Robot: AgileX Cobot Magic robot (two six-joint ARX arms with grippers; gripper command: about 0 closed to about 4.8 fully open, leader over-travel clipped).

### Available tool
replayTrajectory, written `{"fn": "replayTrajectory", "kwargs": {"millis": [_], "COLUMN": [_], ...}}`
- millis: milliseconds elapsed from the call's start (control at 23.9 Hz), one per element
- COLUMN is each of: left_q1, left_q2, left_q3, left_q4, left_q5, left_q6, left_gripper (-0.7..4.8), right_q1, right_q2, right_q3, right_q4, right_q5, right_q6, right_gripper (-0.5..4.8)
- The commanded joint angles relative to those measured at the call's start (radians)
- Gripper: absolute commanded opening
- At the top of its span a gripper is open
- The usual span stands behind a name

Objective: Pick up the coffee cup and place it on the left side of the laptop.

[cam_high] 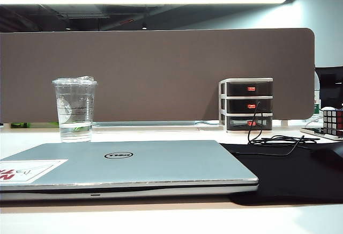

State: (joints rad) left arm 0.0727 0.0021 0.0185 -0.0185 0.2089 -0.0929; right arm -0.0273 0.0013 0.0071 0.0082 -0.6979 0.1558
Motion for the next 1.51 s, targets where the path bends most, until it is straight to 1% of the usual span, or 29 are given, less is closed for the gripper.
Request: {"fn": "replayTrajectory", "kwargs": {"millis": [42,125,209,251,418,585,627,669,711,753,794,878,920,1045,1129,1171,1212,1254,1296,1380,1463,1505], "left_q1": [0.0,0.0,0.0,0.0,0.0,0.0,0.0,0.0,0.0,0.0,0.0,0.0,0.0,0.0,0.0,0.0,0.0,0.0,0.0,0.0,0.0,0.0], "left_q2": [0.0,0.0,0.0,0.0,0.0,0.0,0.0,0.0,0.0,0.0,0.0,0.0,0.0,0.0,0.0,0.001,0.003,0.02,0.033,0.08,0.154,0.205], "left_q3": [0.002,-0.006,-0.011,-0.011,-0.011,-0.011,-0.011,-0.011,-0.011,-0.01,-0.01,-0.009,-0.008,0.008,0.04,0.061,0.069,0.085,0.092,0.111,0.131,0.141], "left_q4": [0.023,0.045,0.071,0.082,0.108,0.145,0.15,0.152,0.152,0.152,0.152,0.156,0.167,0.192,0.191,0.191,0.192,0.191,0.193,0.198,0.251,0.313], "left_q5": [0.017,0.02,0.036,0.05,0.106,0.105,0.105,0.106,0.106,0.106,0.106,0.106,0.106,0.105,0.098,0.098,0.097,0.084,0.079,0.079,0.08,0.08], "left_q6": [-0.007,-0.052,-0.101,-0.112,-0.114,-0.162,-0.161,-0.153,-0.15,-0.15,-0.15,-0.149,-0.149,-0.147,-0.124,-0.097,-0.096,-0.094,-0.095,-0.095,-0.095,-0.098], "left_gripper": [-0.04,0.03,0.3,0.36,0.35,0.39,0.59,0.91,1.37,2.01,2.48,3.3,3.51,3.51,3.51,3.51,3.52,3.88,4.11,4.42,4.6,4.69], "right_q1": [0.001,0.0,0.0,0.0,0.0,0.0,0.0,0.0,0.0,0.0,0.0,0.0,0.0,0.001,0.001,0.001,0.001,0.001,0.002,0.002,0.002,0.003], "right_q2": [-0.002,-0.002,-0.002,-0.002,-0.002,-0.002,-0.002,-0.002,-0.002,-0.002,-0.002,-0.002,-0.002,-0.002,-0.002,-0.002,-0.002,-0.002,-0.002,-0.002,-0.002,-0.002], "right_q3": [-0.006,-0.006,-0.006,-0.006,-0.006,-0.006,-0.006,-0.006,-0.006,-0.006,-0.006,-0.006,-0.006,-0.006,-0.006,-0.006,-0.006,-0.006,-0.006,-0.006,-0.006,-0.006], "right_q4": [-0.011,-0.019,-0.026,-0.027,-0.027,-0.028,-0.028,-0.031,-0.034,-0.037,-0.038,-0.039,-0.039,-0.043,-0.043,-0.043,-0.043,-0.043,-0.043,-0.043,-0.05,-0.067], "right_q5": [-0.108,-0.113,-0.108,-0.108,-0.109,-0.114,-0.117,-0.117,-0.117,-0.117,-0.117,-0.117,-0.116,-0.117,-0.117,-0.117,-0.117,-0.117,-0.117,-0.135,-0.143,-0.142], "right_q6": [0.006,0.006,0.006,0.006,0.006,0.006,0.006,0.006,0.006,0.006,0.006,0.006,0.006,0.006,0.006,0.006,0.006,0.006,0.006,0.006,0.006,0.006], "right_gripper": [-0.01,-0.01,-0.01,-0.01,-0.01,-0.01,-0.01,-0.01,-0.01,-0.01,-0.01,-0.01,-0.01,-0.01,-0.01,-0.01,-0.01,-0.01,-0.01,-0.01,-0.01,-0.01]}}
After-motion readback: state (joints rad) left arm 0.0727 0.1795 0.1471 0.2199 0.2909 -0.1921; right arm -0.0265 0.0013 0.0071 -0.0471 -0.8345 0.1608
